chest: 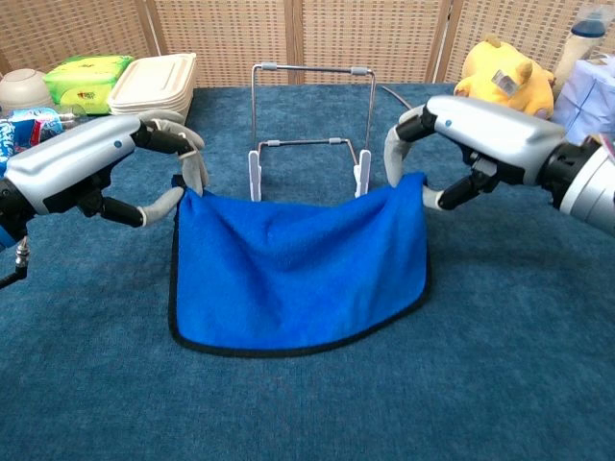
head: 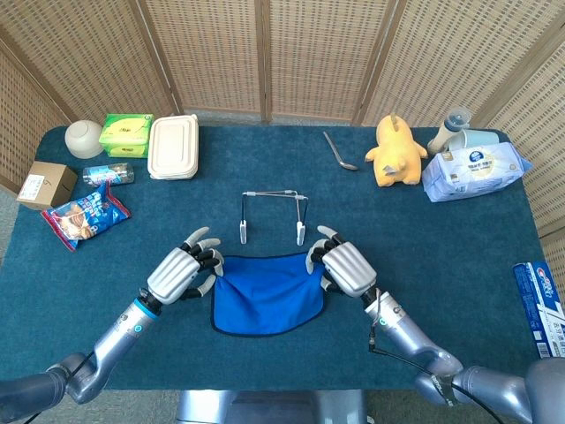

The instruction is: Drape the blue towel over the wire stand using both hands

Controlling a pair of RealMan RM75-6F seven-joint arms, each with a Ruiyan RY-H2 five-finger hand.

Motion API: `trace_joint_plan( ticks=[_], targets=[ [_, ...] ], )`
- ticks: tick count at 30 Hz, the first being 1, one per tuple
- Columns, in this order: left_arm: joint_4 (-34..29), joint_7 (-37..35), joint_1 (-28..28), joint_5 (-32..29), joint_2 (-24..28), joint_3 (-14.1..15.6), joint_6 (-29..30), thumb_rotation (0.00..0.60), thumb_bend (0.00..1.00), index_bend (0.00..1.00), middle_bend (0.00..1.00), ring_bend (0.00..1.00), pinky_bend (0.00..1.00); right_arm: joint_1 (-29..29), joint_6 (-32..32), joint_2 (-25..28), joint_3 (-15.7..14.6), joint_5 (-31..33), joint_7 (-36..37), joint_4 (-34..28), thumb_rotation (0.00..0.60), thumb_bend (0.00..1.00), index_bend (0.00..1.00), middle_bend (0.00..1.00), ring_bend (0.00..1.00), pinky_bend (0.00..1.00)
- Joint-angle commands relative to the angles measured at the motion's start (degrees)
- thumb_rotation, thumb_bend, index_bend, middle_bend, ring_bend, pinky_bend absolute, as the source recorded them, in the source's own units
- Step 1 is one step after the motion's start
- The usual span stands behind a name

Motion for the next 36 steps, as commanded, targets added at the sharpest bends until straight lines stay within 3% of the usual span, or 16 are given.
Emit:
trace_joint_plan(
  ticks=[1, 11, 20, 29, 36],
  targets=[
    [-1.39, 0.12, -0.09, -0.34, 0.84, -0.9, 0.43, 0.6, 0.63, 0.83, 0.44, 0.22, 0.07, -0.14, -0.39, 1.67, 1.24, 1.48, -0.37, -2.64, 0.6, 0.48, 0.95, 0.5, 0.34, 0.14],
    [-7.86, -0.08, -0.53, -2.19, 5.03, -4.59, 1.4, 0.6, 0.63, 0.83, 0.44, 0.23, 0.08, 0.04, -1.44, 6.66, 5.46, 5.96, -0.44, -11.27, 0.6, 0.48, 0.95, 0.5, 0.35, 0.14],
    [-15.01, -0.15, -2.09, -5.99, 10.23, -10.17, 0.21, 0.6, 0.63, 0.83, 0.45, 0.23, 0.09, 2.8, -4.9, 13.64, 13.49, 13.78, -2.58, -18.9, 0.6, 0.48, 0.96, 0.5, 0.35, 0.14],
    [-16.43, -1.66, -4.87, -10.97, 11.08, -15.6, -3.07, 0.6, 0.63, 0.83, 0.45, 0.23, 0.09, 6.45, -9.38, 16.72, 18.39, 20.06, -3.03, -19.37, 0.6, 0.48, 0.96, 0.5, 0.35, 0.14],
    [-14.34, -3.14, -7.38, -14.14, 10.15, -19.03, -5.4, 0.6, 0.63, 0.83, 0.45, 0.23, 0.09, 9.17, -12.04, 17.74, 20.46, 23.84, -3.81, -17.38, 0.6, 0.48, 0.96, 0.5, 0.35, 0.14]
  ],
)
